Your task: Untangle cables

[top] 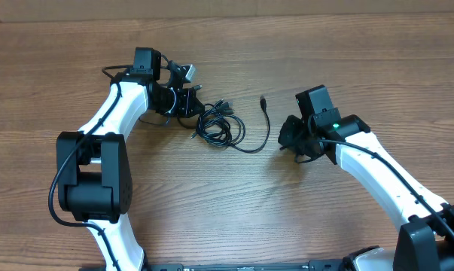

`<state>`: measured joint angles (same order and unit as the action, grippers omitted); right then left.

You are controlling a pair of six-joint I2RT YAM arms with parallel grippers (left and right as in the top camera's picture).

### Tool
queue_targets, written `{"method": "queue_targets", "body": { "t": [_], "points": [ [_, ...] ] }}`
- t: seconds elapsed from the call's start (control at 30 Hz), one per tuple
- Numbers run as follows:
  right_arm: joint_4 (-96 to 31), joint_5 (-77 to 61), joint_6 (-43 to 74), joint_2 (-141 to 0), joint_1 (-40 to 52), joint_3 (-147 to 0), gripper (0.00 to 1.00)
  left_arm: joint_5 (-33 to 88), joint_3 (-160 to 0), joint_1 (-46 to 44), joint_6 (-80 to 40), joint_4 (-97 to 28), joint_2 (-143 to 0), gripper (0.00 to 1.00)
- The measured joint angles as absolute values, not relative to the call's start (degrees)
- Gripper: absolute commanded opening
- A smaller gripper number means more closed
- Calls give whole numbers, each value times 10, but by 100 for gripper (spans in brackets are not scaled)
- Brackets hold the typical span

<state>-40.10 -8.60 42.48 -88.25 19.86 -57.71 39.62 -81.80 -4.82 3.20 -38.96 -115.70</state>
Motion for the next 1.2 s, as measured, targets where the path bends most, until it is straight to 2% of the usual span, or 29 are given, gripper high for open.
{"method": "queue_targets", "body": {
  "t": [0.2,0.33,0.5,0.7,1.03,1.2],
  "points": [
    [-369,-90,423,-882,199,-575,15,396,-818,-48,32,-390,-1157,4],
    [-294,-146,368,-882,198,-573,42,397,-818,-48,38,-392,-1157,4],
    [-245,-225,267,-886,199,-573,42,445,-818,-49,95,-415,-1157,4],
    [-216,-240,208,-914,199,-573,43,520,-818,-49,163,-429,-1157,4],
    [-192,-245,183,-967,201,-573,44,564,-818,-49,189,-429,-1157,4],
    [-137,-247,177,-1003,222,-573,45,569,-818,-49,194,-429,-1157,4]
  ]
}}
